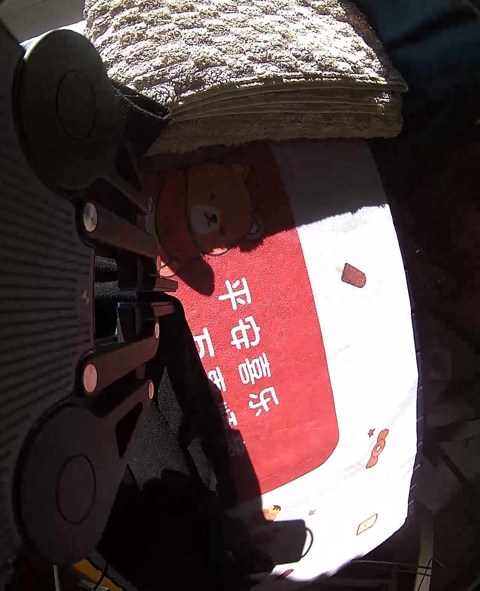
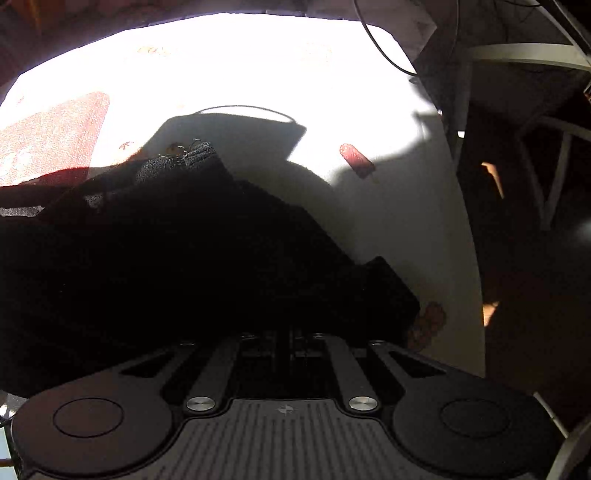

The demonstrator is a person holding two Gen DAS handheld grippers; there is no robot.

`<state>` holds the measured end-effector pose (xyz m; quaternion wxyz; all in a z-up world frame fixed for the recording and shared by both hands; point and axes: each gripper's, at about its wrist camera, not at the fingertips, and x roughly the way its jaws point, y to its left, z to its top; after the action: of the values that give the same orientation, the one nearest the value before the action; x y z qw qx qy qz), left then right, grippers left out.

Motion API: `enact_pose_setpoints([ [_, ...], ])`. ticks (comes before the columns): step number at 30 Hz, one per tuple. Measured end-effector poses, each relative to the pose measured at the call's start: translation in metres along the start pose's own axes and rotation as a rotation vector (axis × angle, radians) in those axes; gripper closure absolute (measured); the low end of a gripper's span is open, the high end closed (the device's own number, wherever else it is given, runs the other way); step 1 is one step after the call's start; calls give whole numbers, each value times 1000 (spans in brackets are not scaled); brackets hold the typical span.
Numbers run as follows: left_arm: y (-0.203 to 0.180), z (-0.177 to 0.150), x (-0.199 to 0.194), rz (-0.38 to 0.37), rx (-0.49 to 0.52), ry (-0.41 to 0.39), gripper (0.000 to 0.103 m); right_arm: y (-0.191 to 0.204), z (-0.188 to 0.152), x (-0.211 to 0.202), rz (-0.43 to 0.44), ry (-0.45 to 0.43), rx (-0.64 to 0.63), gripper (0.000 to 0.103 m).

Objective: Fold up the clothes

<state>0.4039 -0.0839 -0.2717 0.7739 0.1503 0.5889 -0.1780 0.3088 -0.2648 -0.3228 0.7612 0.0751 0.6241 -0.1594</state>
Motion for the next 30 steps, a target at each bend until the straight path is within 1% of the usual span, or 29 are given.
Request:
enact_pose_setpoints([
  [4, -1, -7, -27, 57, 59, -83, 98, -2, 5, 1, -12, 5, -21, 98],
  [6, 2, -13, -35, 81, 50, -111, 98, 0, 6, 3, -20, 6, -34, 98],
  [7, 7, -18, -43, 93, 13, -137, 99, 1, 6, 4, -24, 7, -39, 97],
  [10, 32, -35, -76, 131, -187, -255, 100, 1, 8, 5, -24, 10, -40, 97],
  [11, 40, -40, -82, 135, -251, -274, 100, 0, 8, 5, -22, 11, -38, 97],
  [12, 54, -50, -88, 130, -345, -269, 100, 0, 8, 5, -19, 10, -36, 97],
  [14, 74, -70, -79, 108, -471, -201, 100, -1, 8, 5, -14, 3, -32, 96],
  [17, 91, -100, -54, 103, -577, -82, 100, -3, 6, 2, -3, -20, -9, 90],
  [18, 96, -112, -51, 55, -644, -93, 98, -4, 5, 0, 3, -32, 5, 79],
  [19, 100, -124, -48, 5, -712, -107, 87, -5, 4, -4, 15, -49, 23, 68],
  [20, 105, -135, -45, -46, -780, -121, 76, -7, 2, -8, 32, -69, 44, 64],
  [21, 105, -144, -46, -116, -853, -150, 44, -8, 1, -12, 49, -84, 63, 53],
  [22, 102, -145, -47, -149, -883, -170, 28, -9, 1, -14, 62, -92, 76, 40],
  [23, 97, -142, -47, -161, -875, -183, 27, -9, -1, -16, 73, -96, 82, 38],
  [25, 78, -120, -45, -157, -760, -173, 27, -5, -2, -18, 75, -94, 70, 37],
  [28, 39, -72, -31, -96, -508, -156, 27, 3, -2, -17, 70, -83, 49, 37],
  [29, 27, -56, -26, -75, -428, -153, 26, 6, -2, -17, 73, -80, 50, 37],
  [30, 15, -43, -18, -42, -337, -144, 23, 9, -3, -17, 77, -77, 52, 37],
])
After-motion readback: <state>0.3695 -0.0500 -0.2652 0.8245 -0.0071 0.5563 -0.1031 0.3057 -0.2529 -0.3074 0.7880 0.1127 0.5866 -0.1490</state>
